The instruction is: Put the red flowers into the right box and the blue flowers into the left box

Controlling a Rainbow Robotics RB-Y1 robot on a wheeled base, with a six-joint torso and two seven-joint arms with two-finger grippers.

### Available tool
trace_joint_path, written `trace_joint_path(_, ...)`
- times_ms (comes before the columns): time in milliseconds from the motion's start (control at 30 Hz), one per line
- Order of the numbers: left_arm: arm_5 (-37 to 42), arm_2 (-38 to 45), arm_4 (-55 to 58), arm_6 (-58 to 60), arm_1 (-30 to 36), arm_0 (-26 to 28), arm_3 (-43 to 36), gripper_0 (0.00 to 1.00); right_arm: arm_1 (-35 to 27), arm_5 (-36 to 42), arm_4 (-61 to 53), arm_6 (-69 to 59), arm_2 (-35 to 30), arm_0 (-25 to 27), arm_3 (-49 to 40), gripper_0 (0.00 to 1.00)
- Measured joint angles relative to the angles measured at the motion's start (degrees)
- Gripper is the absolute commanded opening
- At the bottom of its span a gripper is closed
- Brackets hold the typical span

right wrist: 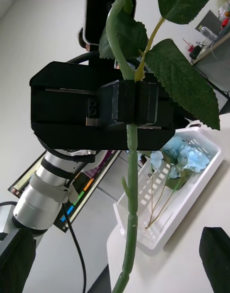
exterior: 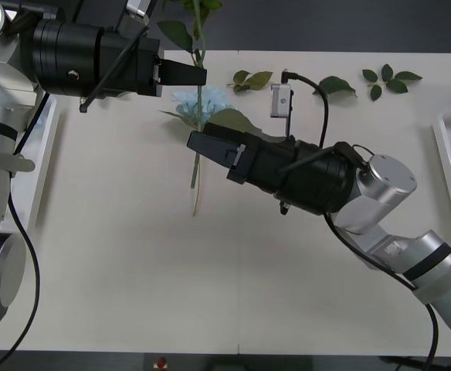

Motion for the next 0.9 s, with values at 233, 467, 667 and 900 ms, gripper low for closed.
trace_joint_path(233,0.0,0.0,0.0,0.0,0.0,0.0,0.0,0.00,3.5,-1.8,0.7,0.0,0.0,1.9,0.3,0.98)
trace_joint_path(467,0.0,0.0,0.0,0.0,0.0,0.0,0.0,0.00,5.7,-3.1,0.6,0.0,0.0,3.8,0.3,0.87)
trace_joint_path(667,0.0,0.0,0.0,0.0,0.0,0.0,0.0,0.00,7.2,-3.4,0.6,0.0,0.0,3.8,0.3,0.79)
trace_joint_path(900,0.0,0.0,0.0,0.0,0.0,0.0,0.0,0.00,8.0,-4.7,0.6,0.0,0.0,3.8,0.3,0.41)
